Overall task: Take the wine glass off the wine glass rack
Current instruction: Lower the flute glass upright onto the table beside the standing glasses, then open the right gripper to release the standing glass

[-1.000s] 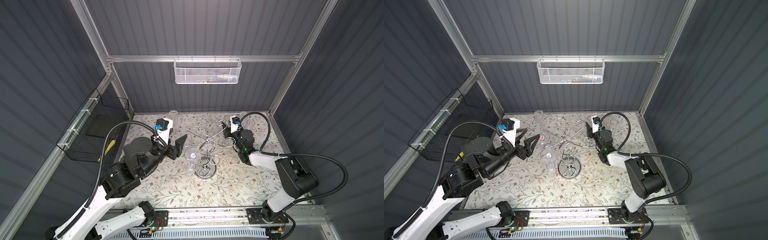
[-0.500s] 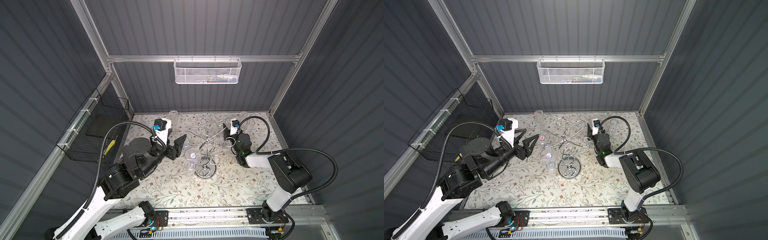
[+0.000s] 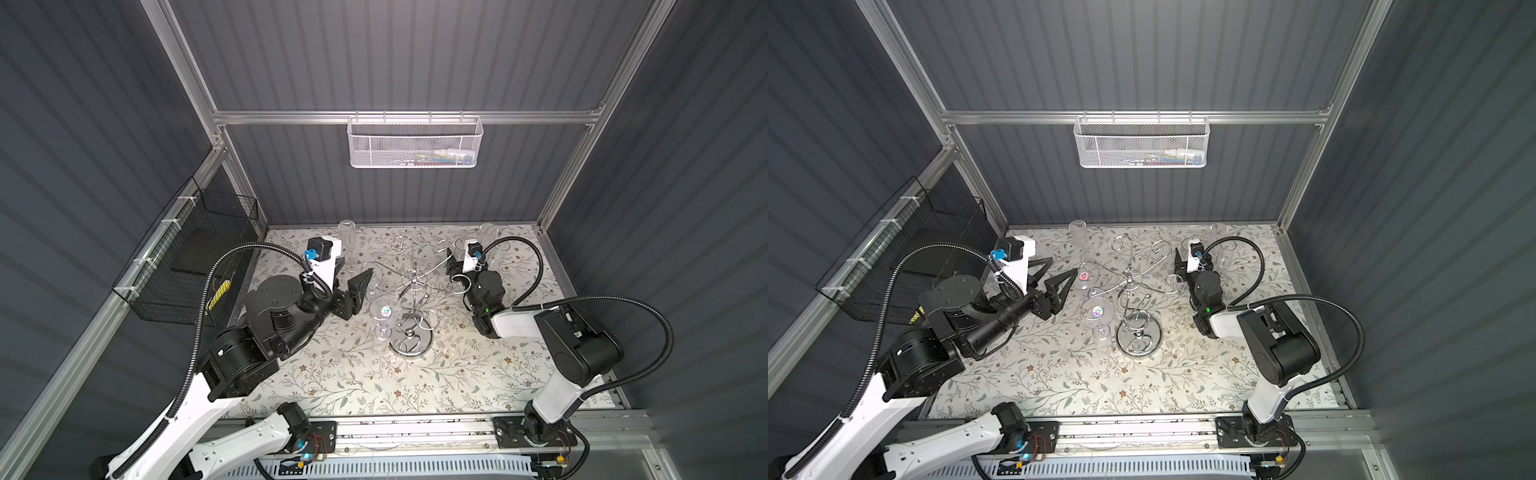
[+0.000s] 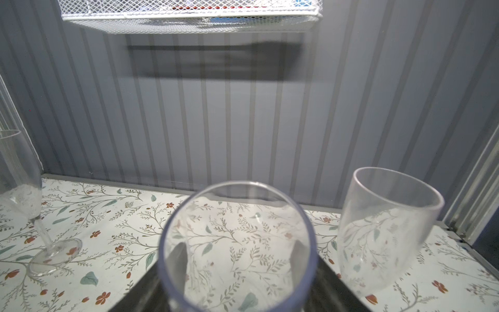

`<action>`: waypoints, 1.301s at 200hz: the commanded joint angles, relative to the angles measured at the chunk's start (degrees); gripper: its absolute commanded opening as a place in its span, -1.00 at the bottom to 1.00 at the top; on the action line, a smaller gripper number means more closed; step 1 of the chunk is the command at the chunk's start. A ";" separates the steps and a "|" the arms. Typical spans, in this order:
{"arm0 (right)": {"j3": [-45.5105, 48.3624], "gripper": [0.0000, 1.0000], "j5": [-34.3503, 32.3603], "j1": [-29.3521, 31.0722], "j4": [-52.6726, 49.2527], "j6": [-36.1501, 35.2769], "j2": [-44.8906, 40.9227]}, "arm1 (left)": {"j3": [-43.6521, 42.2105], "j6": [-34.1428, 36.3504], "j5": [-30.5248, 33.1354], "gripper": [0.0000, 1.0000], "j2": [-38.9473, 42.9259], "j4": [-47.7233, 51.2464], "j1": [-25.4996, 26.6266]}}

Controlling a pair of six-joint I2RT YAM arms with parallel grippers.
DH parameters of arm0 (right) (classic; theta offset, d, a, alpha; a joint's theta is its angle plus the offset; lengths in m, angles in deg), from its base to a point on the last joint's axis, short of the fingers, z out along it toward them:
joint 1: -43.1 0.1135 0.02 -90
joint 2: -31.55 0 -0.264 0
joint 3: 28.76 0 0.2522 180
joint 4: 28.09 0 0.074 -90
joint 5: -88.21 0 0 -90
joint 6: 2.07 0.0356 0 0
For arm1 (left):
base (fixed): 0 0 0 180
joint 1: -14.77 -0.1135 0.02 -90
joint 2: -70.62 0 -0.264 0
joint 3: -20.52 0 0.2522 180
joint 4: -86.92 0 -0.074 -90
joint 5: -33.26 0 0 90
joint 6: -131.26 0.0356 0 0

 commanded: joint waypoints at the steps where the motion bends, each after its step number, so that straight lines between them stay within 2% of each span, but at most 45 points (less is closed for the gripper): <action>1: 0.78 0.49 -1.47 0.22 3.28 0.08 0.62 | 0.16 -0.83 -0.53 0.35 0.35 0.28 0.04; 28: 0.96 0.75 -2.02 0.32 3.43 -0.20 0.21 | 0.12 -0.98 -0.57 0.36 0.51 0.54 0.04; 37: 1.27 0.96 -2.44 0.41 3.81 -0.08 0.03 | 0.10 -1.07 -0.52 0.36 0.68 0.58 -0.01; 42: 1.37 0.98 -2.51 0.41 4.08 -0.13 -0.02 | 0.10 -1.16 -0.53 0.36 0.75 0.63 0.04; 151: 2.74 0.98 -3.84 1.37 4.90 -1.36 -4.09 | -0.02 -1.07 -0.40 0.36 1.64 0.93 0.03; 225: 0.98 0.98 -4.63 1.46 0.70 -4.44 -9.49 | -0.22 -1.17 -0.62 0.36 2.04 0.59 -0.01; 260: -0.73 0.98 -2.30 1.51 -2.28 -4.59 -12.13 | -0.24 -1.16 -0.58 0.36 2.51 0.53 -0.01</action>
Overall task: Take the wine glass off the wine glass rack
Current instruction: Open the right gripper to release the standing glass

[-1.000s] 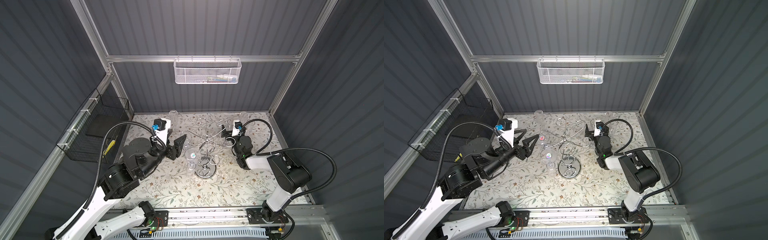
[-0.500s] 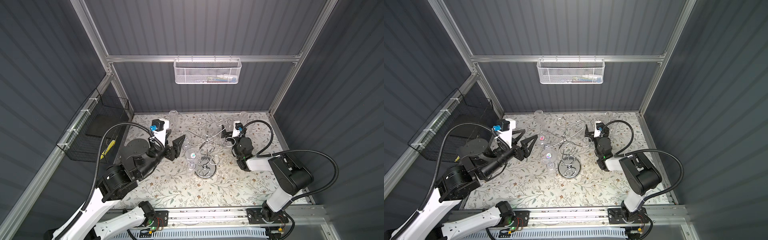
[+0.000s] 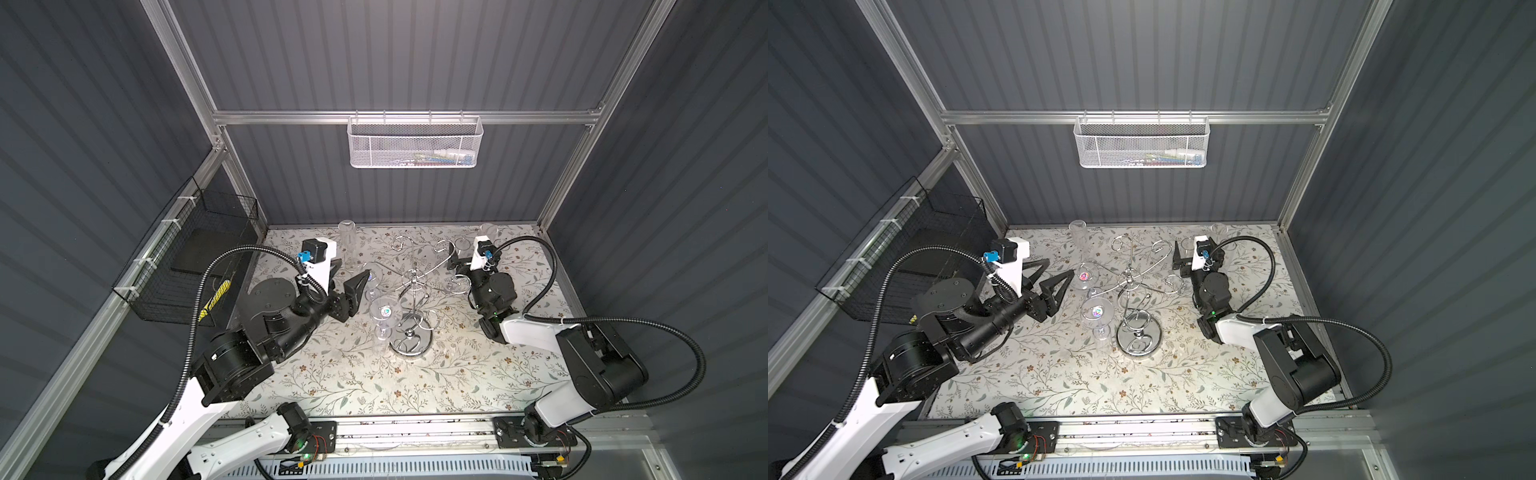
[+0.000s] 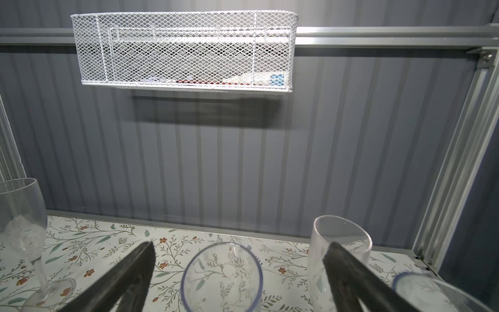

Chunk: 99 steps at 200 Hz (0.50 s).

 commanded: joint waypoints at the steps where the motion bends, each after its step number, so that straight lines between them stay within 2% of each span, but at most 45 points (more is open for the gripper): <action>1: -2.50 0.98 0.65 0.39 -1.41 -1.21 -2.20 | -0.25 -0.57 -0.40 0.36 1.01 -0.14 0.01; 99: -8.82 0.98 2.54 -0.24 -9.92 -5.53 -8.28 | -0.25 -0.73 -0.49 0.36 2.09 -0.27 0.03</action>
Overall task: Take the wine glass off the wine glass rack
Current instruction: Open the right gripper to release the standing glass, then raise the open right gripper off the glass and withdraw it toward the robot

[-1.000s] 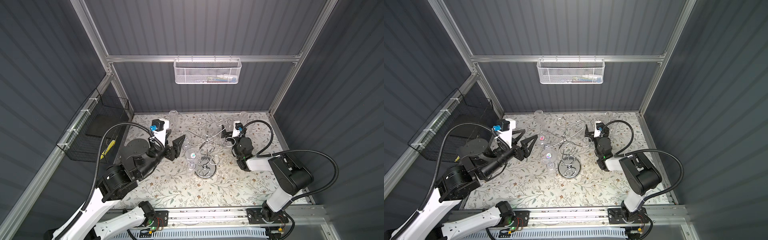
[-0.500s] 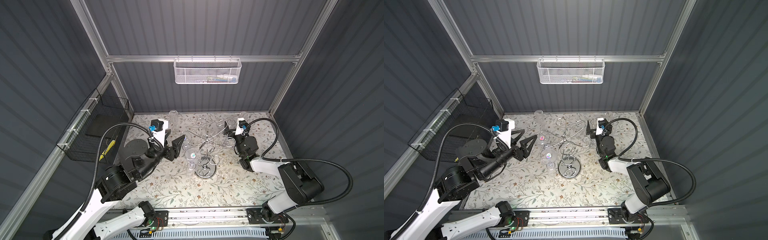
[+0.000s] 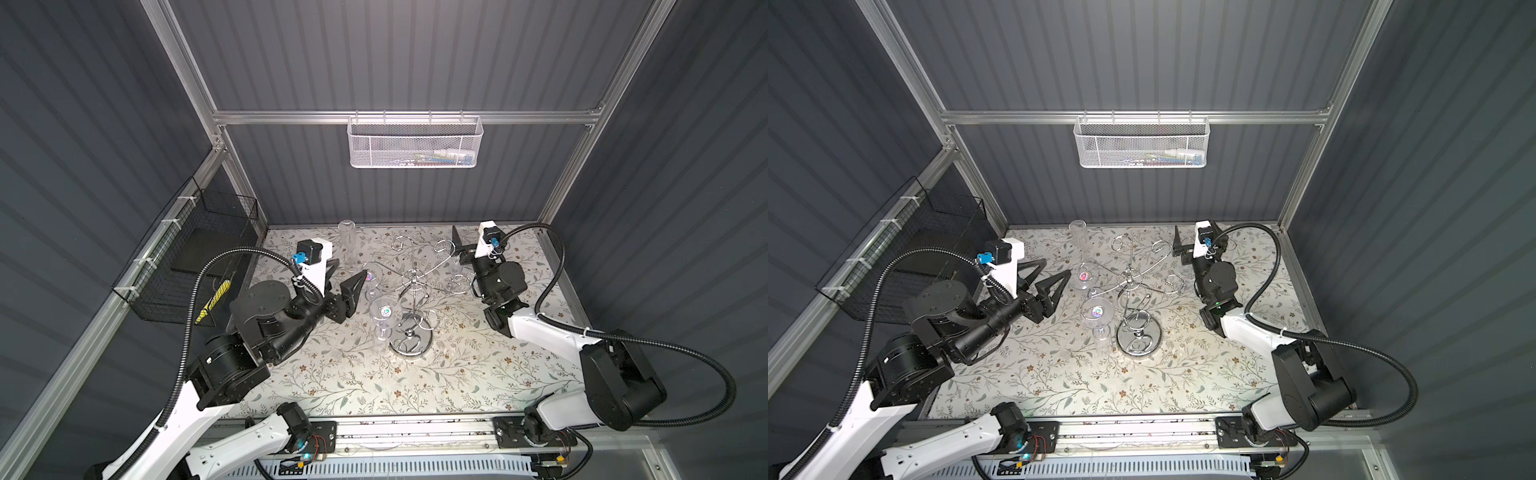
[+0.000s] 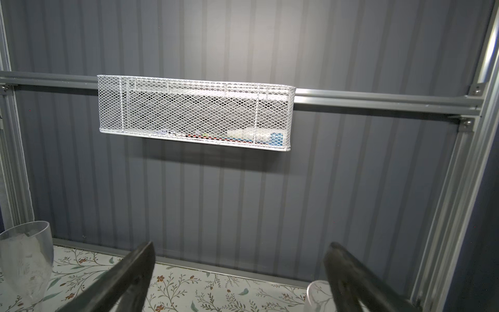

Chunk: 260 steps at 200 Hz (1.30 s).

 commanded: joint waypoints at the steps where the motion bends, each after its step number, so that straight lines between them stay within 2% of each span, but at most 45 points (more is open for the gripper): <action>1: -2.44 0.98 0.78 -0.24 -2.61 -1.82 -1.80 | -0.25 -0.71 -0.49 0.36 1.18 -0.25 -0.01; 85: -7.09 0.98 4.06 -3.04 -17.42 -5.25 -10.70 | 0.67 -2.99 1.18 0.37 2.40 3.16 0.04; 132: -9.79 0.98 2.29 -3.43 -32.95 -6.26 -20.42 | 1.16 -3.88 1.84 0.37 2.29 4.86 -0.03; 160: -11.91 0.98 -2.01 -3.43 -46.13 -2.30 -27.05 | 0.13 -4.56 2.48 0.37 3.36 4.66 -0.02; 192: -13.86 0.98 -0.20 -3.40 -60.88 1.07 -34.28 | -1.81 -5.02 3.94 0.38 4.70 3.64 0.04; 229: -15.84 0.98 -5.28 -3.34 -74.67 12.56 -41.02 | -2.99 -6.94 4.63 0.38 5.32 3.74 0.04; 260: -17.71 0.98 -3.15 -3.34 -84.72 21.67 -44.44 | -4.74 -8.86 5.06 0.39 6.76 3.16 0.01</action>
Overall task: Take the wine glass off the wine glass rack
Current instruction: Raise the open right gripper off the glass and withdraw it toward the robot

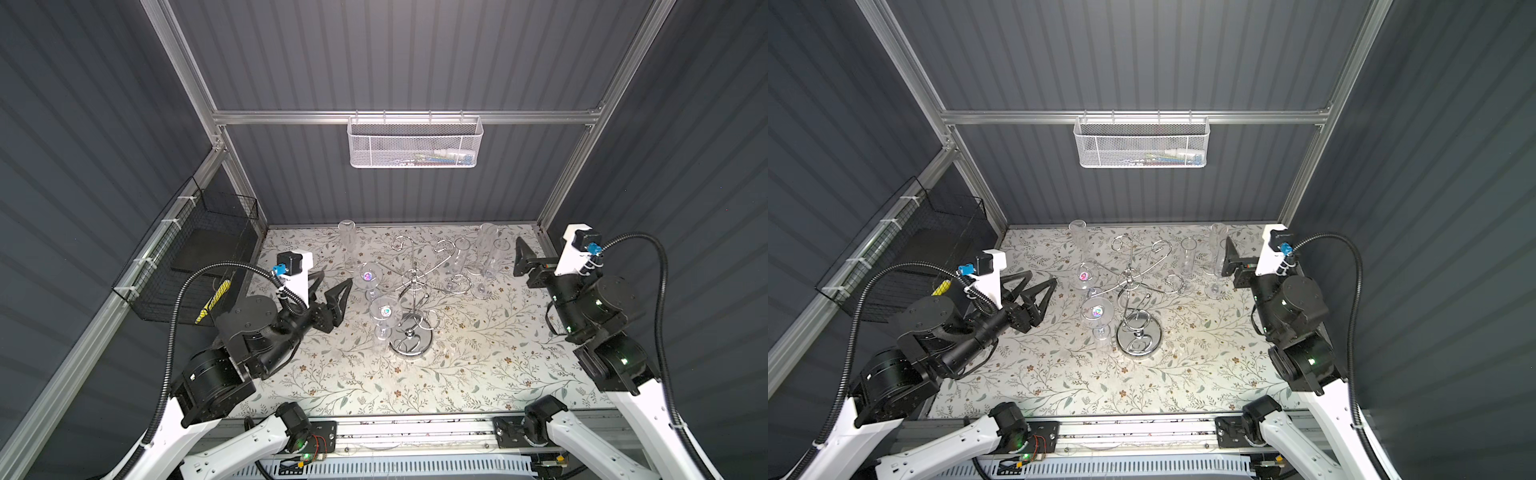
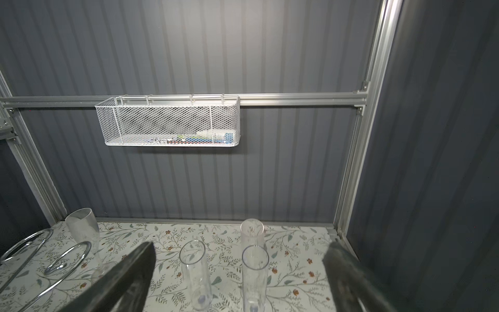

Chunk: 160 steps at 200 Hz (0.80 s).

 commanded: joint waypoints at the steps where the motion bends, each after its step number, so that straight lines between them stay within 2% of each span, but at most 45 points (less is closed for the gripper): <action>1: -2.29 0.98 0.22 0.02 -12.46 10.11 -2.20 | -1.31 -2.40 1.12 0.39 1.68 -1.10 -0.02; 30: -3.81 0.98 3.78 0.07 -19.50 14.89 -3.33 | -1.86 -3.79 1.27 0.40 2.41 0.37 -0.01; 59: -5.08 0.98 11.02 0.18 -24.39 20.71 -3.32 | -3.90 -7.70 1.27 0.40 3.70 1.03 0.02; 115: -5.28 0.98 20.24 0.60 -28.12 26.45 -4.51 | -8.65 -16.59 -3.12 0.40 4.28 -1.19 0.04; 160: -4.49 0.98 21.01 0.64 -28.18 28.30 -6.08 | -9.79 -21.20 -5.60 0.40 3.22 -7.09 0.04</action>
